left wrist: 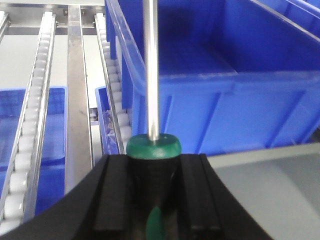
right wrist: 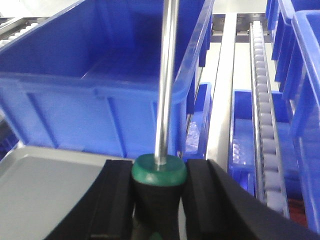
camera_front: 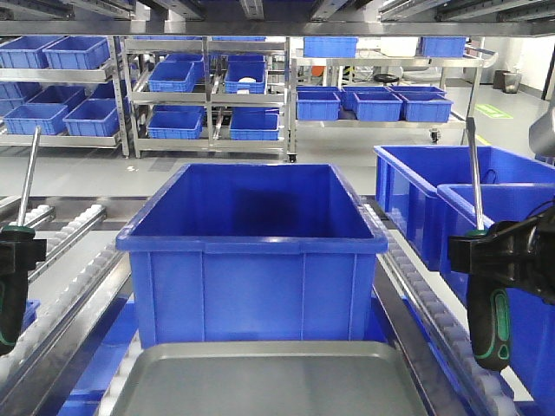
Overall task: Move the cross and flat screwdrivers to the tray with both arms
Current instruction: 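Hold both screwdrivers while driving along the shelves to the conveyor, then lower both held screwdrivers toward the grey metal tray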
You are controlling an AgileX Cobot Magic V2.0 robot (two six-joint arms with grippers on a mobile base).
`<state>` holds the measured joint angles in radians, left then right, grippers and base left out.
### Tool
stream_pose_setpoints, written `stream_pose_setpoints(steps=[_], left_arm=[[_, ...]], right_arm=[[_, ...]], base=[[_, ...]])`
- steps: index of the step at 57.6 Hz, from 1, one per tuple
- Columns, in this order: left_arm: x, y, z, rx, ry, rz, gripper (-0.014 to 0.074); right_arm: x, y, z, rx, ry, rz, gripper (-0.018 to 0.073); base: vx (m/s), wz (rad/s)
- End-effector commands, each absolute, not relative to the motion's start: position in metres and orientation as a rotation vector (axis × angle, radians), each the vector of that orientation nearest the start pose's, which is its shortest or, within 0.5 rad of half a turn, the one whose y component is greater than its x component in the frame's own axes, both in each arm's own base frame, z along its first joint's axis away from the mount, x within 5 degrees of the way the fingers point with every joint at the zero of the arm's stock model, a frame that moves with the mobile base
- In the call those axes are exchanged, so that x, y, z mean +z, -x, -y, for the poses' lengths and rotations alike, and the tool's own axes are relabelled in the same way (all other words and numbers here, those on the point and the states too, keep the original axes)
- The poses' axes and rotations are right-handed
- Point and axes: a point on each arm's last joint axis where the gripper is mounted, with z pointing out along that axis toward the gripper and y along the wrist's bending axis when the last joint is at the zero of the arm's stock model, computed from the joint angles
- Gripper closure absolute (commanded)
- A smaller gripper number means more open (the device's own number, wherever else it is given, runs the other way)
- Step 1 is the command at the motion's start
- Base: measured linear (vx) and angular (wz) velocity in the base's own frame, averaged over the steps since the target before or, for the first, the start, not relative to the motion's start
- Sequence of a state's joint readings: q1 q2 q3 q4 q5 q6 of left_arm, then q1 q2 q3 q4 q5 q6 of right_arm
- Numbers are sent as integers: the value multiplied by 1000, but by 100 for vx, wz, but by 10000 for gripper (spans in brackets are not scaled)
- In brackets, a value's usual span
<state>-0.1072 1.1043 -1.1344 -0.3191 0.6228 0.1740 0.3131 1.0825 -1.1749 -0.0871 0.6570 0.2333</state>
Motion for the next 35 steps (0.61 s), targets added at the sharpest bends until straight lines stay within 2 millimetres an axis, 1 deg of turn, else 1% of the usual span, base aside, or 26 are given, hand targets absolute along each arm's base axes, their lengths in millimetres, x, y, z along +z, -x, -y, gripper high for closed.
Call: stream_pose_setpoints(steps=[1, 16, 35], left_arm=[[427, -225, 41, -326, -107, -1908, 597], [427, -225, 41, -326, -107, -1908, 597], [427, -225, 41, -326, -107, -1908, 597]], right_arm=[[438, -213, -63, 260, 120, -1909, 568], [438, -213, -63, 260, 120, -1909, 568], [438, -213, -63, 261, 120, -1908, 568]], base=[[14, -2], [9, 0], [1, 0]])
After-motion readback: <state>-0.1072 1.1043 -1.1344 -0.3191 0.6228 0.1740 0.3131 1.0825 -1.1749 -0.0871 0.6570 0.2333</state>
